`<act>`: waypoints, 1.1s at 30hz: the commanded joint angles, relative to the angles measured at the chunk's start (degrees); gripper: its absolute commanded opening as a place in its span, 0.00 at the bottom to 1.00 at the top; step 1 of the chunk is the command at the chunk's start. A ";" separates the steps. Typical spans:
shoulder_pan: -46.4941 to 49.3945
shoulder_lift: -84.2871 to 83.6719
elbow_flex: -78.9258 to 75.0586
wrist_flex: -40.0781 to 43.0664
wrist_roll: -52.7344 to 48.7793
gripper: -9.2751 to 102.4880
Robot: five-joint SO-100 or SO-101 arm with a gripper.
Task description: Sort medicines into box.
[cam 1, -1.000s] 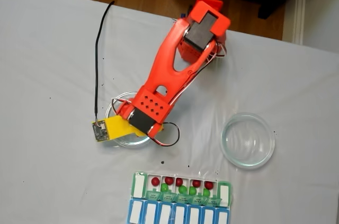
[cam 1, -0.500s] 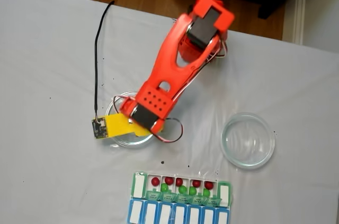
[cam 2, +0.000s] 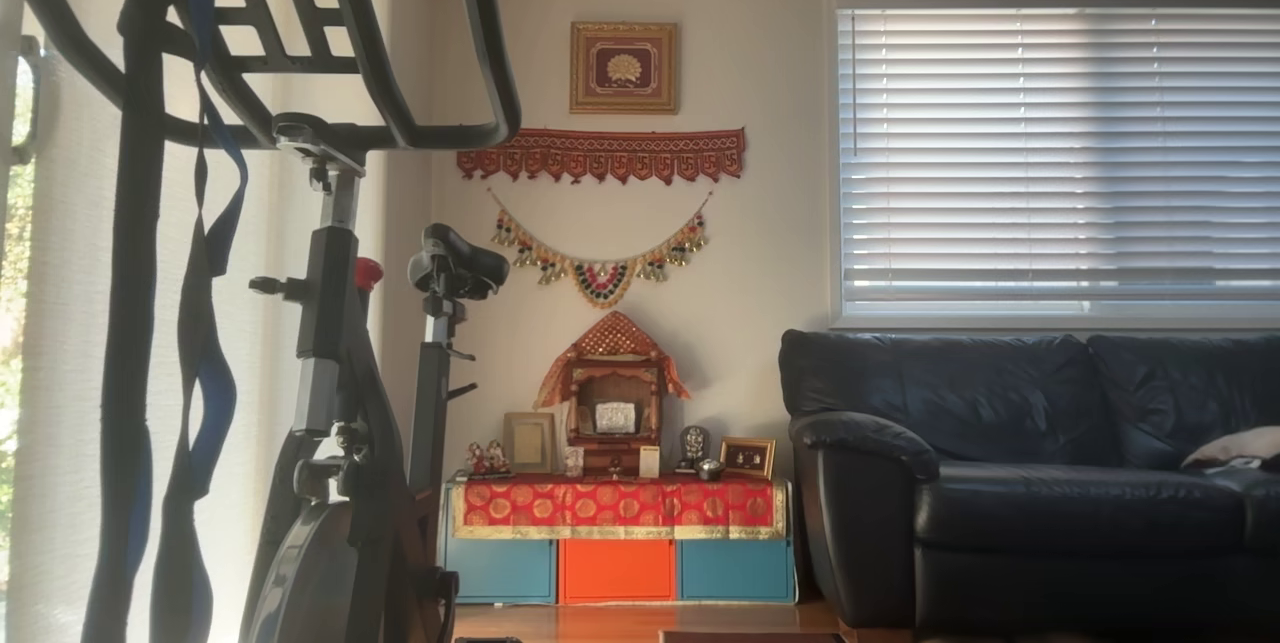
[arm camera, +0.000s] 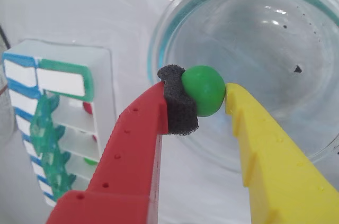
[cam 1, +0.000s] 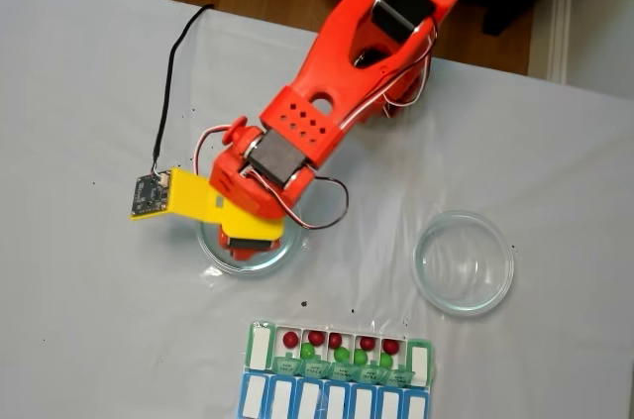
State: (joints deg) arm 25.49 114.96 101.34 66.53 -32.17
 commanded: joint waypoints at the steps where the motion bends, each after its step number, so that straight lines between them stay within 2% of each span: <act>1: -4.31 1.23 -12.39 4.13 3.34 0.09; 11: -15.82 -16.88 -31.82 12.04 11.69 0.09; 18: -18.02 -30.59 -42.19 9.76 13.18 0.09; 24: -18.11 -39.02 -55.72 14.68 14.85 0.09; 33: -18.46 -47.37 -67.15 16.26 18.11 0.09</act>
State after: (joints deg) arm 8.79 65.65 41.75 82.88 -14.68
